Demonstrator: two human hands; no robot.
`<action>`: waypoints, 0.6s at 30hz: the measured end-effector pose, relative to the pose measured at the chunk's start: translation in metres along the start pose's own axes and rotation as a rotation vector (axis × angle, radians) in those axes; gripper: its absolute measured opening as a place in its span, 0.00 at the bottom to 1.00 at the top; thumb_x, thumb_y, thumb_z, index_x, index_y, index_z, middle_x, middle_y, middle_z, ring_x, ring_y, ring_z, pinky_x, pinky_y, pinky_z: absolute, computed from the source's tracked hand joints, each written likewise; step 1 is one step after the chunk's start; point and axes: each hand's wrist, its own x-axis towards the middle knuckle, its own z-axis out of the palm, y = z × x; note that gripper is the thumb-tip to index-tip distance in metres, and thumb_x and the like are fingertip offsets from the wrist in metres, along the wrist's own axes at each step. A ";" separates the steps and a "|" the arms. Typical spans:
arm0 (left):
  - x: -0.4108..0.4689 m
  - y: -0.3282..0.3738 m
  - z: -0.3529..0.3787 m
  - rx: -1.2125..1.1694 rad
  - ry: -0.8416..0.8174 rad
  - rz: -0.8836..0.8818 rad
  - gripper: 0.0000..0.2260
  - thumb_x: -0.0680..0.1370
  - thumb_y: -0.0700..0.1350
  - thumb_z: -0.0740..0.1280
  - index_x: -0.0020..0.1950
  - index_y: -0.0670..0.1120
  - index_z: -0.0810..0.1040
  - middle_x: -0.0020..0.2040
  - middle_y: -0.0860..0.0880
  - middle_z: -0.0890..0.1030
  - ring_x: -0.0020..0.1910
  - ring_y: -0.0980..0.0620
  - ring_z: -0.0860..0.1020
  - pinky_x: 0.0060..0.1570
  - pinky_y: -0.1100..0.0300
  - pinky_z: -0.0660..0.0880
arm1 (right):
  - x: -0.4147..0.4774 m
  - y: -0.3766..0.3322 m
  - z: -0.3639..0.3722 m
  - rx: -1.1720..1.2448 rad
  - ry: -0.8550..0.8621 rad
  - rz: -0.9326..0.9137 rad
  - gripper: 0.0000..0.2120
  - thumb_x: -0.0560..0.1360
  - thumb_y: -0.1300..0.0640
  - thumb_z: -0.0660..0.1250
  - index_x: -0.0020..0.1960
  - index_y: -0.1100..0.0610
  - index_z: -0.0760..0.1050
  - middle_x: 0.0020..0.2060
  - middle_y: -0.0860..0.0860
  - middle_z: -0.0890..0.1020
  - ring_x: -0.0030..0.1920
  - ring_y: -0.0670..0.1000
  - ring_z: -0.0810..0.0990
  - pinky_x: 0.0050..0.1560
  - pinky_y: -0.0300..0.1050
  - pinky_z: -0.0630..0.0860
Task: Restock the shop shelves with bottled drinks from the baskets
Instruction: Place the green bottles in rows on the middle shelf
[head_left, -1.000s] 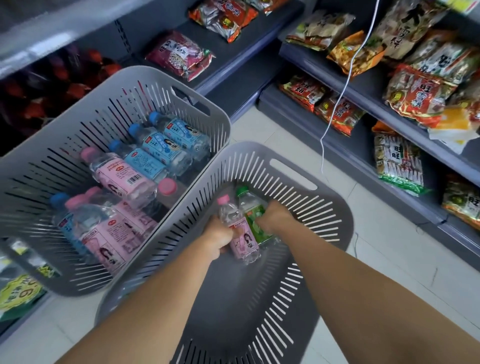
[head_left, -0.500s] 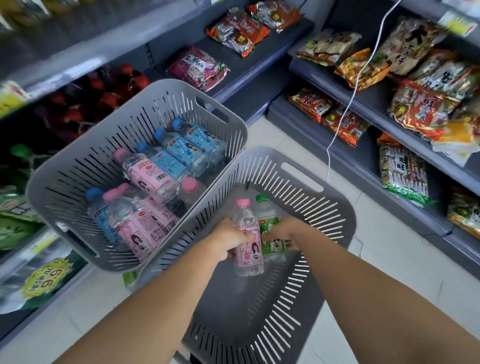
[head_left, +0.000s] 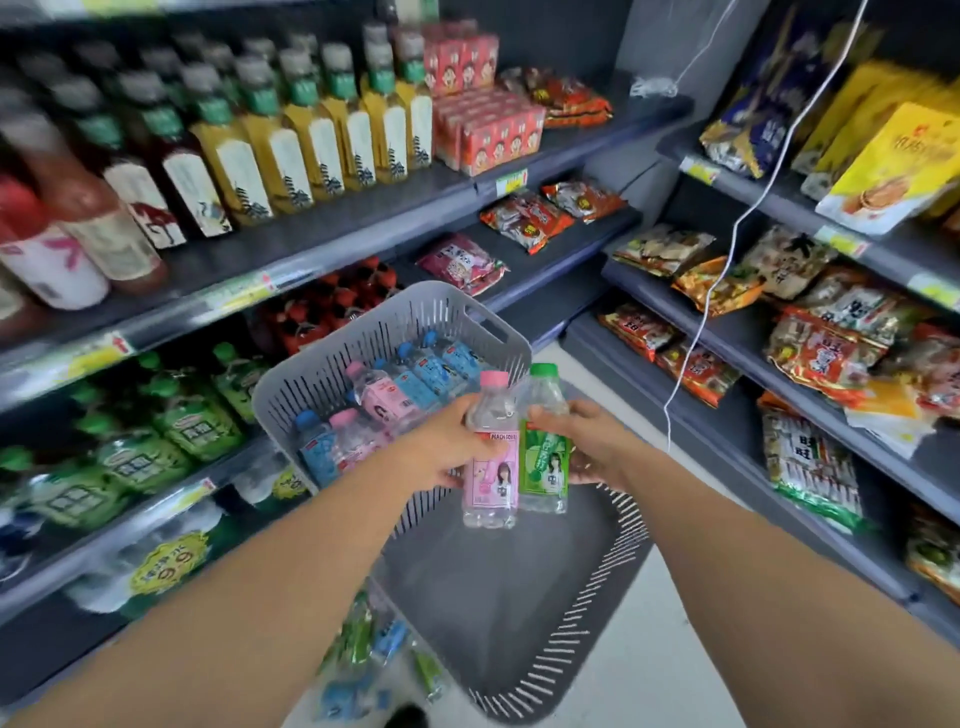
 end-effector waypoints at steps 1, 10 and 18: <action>-0.013 0.006 -0.006 0.018 0.018 0.024 0.22 0.76 0.41 0.69 0.66 0.57 0.68 0.52 0.51 0.80 0.51 0.49 0.78 0.46 0.50 0.75 | -0.006 -0.009 0.005 -0.006 -0.022 -0.037 0.30 0.64 0.43 0.77 0.60 0.52 0.71 0.48 0.51 0.85 0.45 0.52 0.85 0.43 0.50 0.81; -0.128 0.013 -0.054 -0.021 0.414 0.042 0.18 0.80 0.60 0.56 0.63 0.51 0.72 0.51 0.44 0.82 0.48 0.43 0.80 0.54 0.44 0.77 | -0.066 -0.075 0.086 -0.123 -0.200 -0.308 0.36 0.64 0.45 0.77 0.68 0.48 0.67 0.62 0.49 0.76 0.58 0.53 0.78 0.46 0.49 0.76; -0.222 -0.030 -0.124 -0.007 0.757 0.147 0.21 0.78 0.56 0.65 0.65 0.45 0.71 0.53 0.46 0.79 0.48 0.49 0.78 0.41 0.56 0.76 | -0.108 -0.116 0.189 -0.239 -0.346 -0.518 0.28 0.64 0.50 0.80 0.59 0.54 0.73 0.53 0.49 0.79 0.50 0.49 0.81 0.41 0.48 0.81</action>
